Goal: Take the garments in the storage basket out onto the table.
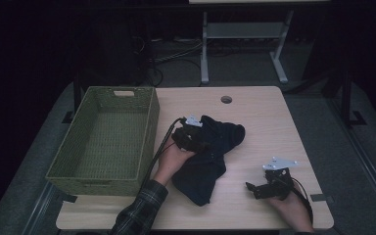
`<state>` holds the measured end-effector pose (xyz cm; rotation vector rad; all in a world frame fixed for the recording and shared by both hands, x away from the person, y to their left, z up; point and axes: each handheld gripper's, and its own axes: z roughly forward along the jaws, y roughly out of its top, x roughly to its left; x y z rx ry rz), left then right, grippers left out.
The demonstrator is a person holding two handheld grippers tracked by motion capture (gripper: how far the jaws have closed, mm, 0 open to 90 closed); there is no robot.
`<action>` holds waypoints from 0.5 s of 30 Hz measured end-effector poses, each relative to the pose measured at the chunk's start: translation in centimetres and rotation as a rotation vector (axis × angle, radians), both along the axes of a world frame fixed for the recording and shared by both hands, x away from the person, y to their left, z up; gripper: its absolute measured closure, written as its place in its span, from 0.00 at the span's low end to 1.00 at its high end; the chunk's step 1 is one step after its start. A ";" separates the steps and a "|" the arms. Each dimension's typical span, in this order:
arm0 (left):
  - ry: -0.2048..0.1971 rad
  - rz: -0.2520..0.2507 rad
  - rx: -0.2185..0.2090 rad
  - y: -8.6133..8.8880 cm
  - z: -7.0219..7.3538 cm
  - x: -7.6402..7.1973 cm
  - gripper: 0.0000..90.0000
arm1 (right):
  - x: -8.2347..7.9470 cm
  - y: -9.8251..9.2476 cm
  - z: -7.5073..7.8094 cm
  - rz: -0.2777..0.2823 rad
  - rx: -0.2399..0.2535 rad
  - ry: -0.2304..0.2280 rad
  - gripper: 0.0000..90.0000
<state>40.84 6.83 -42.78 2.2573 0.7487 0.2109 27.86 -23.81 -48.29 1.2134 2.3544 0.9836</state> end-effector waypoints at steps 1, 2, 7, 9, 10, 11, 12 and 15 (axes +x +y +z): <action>-0.001 0.006 0.002 0.1 0.1 -0.1 0.41 | 0.0 0.0 0.0 0.000 0.000 -0.001 0.00; -0.007 0.015 0.009 0.2 0.3 -0.2 0.39 | 0.0 0.0 0.0 0.000 0.000 -0.001 0.00; -0.017 0.064 0.035 0.8 0.8 -0.4 0.28 | 0.0 0.0 0.0 0.000 0.000 0.000 0.00; -0.010 0.081 0.050 1.1 0.8 -0.3 0.24 | 0.0 0.0 0.0 0.000 0.000 0.000 0.00; -0.008 0.085 0.051 1.1 0.8 -0.3 0.21 | 0.0 0.0 0.0 0.000 0.000 -0.001 0.00; -0.004 0.087 0.062 1.2 0.8 -0.2 0.19 | 0.0 0.0 0.0 0.000 0.000 -0.001 0.00; 0.002 0.095 0.070 1.3 0.7 -0.2 0.18 | 0.0 0.0 0.0 0.000 0.000 0.000 0.00; 0.009 0.096 0.072 1.2 0.5 -0.3 0.17 | 0.0 0.0 0.0 0.001 -0.001 -0.001 0.00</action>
